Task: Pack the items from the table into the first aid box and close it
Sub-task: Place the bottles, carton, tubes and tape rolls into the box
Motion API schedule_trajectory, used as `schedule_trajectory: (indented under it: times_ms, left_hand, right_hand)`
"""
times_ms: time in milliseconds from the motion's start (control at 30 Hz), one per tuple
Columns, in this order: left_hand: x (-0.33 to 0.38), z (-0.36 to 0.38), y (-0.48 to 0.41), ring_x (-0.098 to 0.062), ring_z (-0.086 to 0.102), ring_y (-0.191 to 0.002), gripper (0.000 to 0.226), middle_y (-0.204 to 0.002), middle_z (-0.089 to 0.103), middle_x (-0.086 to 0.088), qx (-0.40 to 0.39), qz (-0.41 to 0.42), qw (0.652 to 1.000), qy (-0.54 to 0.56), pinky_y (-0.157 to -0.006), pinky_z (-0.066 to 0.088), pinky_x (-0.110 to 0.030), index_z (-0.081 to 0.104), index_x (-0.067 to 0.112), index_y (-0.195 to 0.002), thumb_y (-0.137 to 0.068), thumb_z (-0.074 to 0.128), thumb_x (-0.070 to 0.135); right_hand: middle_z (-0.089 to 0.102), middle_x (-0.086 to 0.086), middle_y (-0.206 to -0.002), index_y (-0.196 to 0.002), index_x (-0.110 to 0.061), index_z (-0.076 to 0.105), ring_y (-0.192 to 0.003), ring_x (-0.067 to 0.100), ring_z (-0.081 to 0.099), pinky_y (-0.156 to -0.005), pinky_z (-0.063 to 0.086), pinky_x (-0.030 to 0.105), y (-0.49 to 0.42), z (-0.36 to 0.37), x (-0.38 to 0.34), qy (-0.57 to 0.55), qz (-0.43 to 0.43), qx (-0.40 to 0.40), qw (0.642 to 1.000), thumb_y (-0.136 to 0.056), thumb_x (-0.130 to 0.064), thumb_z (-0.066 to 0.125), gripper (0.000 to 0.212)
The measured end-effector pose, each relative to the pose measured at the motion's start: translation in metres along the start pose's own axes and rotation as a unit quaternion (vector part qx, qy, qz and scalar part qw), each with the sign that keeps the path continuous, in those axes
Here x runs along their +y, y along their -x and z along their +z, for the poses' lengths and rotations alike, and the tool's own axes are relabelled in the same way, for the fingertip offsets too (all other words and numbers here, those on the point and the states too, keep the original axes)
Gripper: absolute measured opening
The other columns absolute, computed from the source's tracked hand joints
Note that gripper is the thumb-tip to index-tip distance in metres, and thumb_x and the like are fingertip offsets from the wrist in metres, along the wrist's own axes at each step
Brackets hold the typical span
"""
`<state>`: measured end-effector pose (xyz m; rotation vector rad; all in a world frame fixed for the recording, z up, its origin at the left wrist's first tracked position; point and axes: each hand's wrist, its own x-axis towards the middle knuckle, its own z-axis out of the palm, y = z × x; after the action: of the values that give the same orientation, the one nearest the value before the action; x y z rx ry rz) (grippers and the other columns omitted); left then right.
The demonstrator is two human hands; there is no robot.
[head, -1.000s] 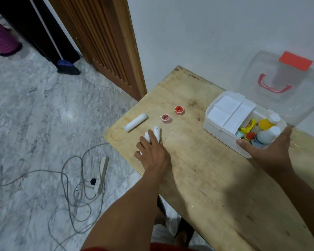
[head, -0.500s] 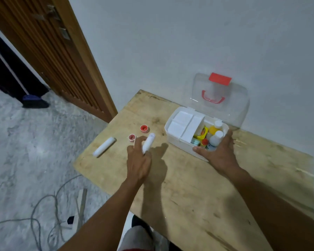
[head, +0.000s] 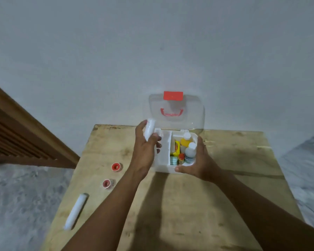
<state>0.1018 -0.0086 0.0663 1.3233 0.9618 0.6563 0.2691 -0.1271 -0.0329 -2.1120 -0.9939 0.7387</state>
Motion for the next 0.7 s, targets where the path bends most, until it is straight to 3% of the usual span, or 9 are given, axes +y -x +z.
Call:
schedule_trajectory:
  times_ms: [33,100,233,367,500,600,667,700]
  left_hand:
    - [0.001,-0.002,-0.006,-0.018,0.065,-0.083,0.046,-0.102,0.068,-0.002,-0.027,-0.013,1.0,0.008,-0.082,0.055,-0.037,0.041,0.03,-0.136,-0.096,0.058,0.013]
    - [0.002,-0.006,-0.016,-0.02,0.065,-0.09,0.04,-0.104,0.069,-0.002,-0.062,-0.026,0.998,0.013,-0.086,0.055,-0.041,0.05,0.019,-0.132,-0.095,0.06,0.01]
    - [0.003,-0.006,-0.03,-0.013,0.062,-0.078,0.021,-0.089,0.068,0.005,-0.094,-0.039,0.995,0.012,-0.079,0.054,-0.037,0.069,0.019,-0.11,-0.095,0.056,0.011]
    - [-0.002,-0.005,-0.034,-0.017,0.067,-0.09,0.021,-0.103,0.072,0.0,-0.126,-0.01,0.991,-0.044,-0.076,0.052,-0.027,0.071,0.022,-0.111,-0.096,0.058,0.016]
    - [-0.006,-0.001,-0.033,-0.016,0.061,-0.083,0.019,-0.104,0.071,-0.016,-0.131,0.03,0.983,-0.129,-0.074,0.046,-0.025,0.069,0.004,-0.106,-0.094,0.063,0.017]
    - [-0.005,0.006,-0.029,-0.015,0.062,-0.082,0.011,-0.096,0.072,-0.011,-0.115,0.058,0.98,-0.149,-0.072,0.046,-0.022,0.07,0.004,-0.098,-0.091,0.066,0.012]
    - [-0.008,0.011,-0.028,-0.012,0.063,-0.078,0.002,-0.088,0.071,-0.002,-0.111,0.061,0.978,-0.165,-0.069,0.047,-0.018,0.07,0.009,-0.088,-0.088,0.068,0.009]
    - [-0.011,0.014,-0.028,-0.01,0.064,-0.077,0.003,-0.084,0.072,0.001,-0.112,0.058,0.977,-0.175,-0.071,0.048,-0.019,0.07,0.011,-0.083,-0.087,0.069,0.011]
  right_hand:
    - [0.032,-0.006,-0.152,-0.152,-0.029,0.004,-0.139,0.018,0.038,-0.11,0.041,0.047,-0.001,0.0,-0.001,-0.008,-0.003,0.001,1.0,-0.034,-0.074,0.086,0.15]
    - [0.034,-0.007,-0.149,-0.15,-0.028,0.01,-0.137,0.016,0.04,-0.109,0.043,0.047,-0.004,-0.002,-0.003,-0.026,-0.014,0.0,1.0,-0.035,-0.065,0.092,0.147]
    - [0.036,-0.005,-0.145,-0.147,-0.029,0.018,-0.135,0.012,0.041,-0.11,0.042,0.045,0.0,-0.009,-0.015,-0.034,-0.038,-0.003,0.999,-0.044,-0.05,0.096,0.13]
    - [0.039,-0.009,-0.145,-0.147,-0.028,0.018,-0.134,0.011,0.043,-0.109,0.044,0.044,0.005,-0.013,-0.022,-0.045,-0.051,-0.02,0.998,-0.05,-0.04,0.097,0.126]
    - [0.037,-0.011,-0.146,-0.147,-0.027,0.017,-0.133,0.0,0.041,-0.105,0.045,0.019,0.004,-0.023,-0.019,-0.06,-0.068,-0.077,0.993,-0.061,-0.013,0.093,0.116]
    - [0.035,-0.027,-0.141,-0.138,-0.053,0.013,-0.125,-0.02,0.038,-0.094,0.039,0.002,0.003,-0.034,-0.012,-0.045,-0.073,-0.106,0.991,-0.064,-0.018,0.092,0.113]
    - [0.032,-0.034,-0.135,-0.129,-0.06,0.01,-0.117,-0.032,0.033,-0.088,0.033,-0.007,0.002,-0.038,-0.007,-0.026,-0.083,-0.104,0.991,-0.064,-0.021,0.092,0.112]
    - [0.035,-0.03,-0.137,-0.129,-0.06,0.009,-0.118,-0.031,0.033,-0.09,0.032,-0.007,0.001,-0.039,-0.005,-0.017,-0.09,-0.1,0.991,-0.062,-0.021,0.093,0.114]
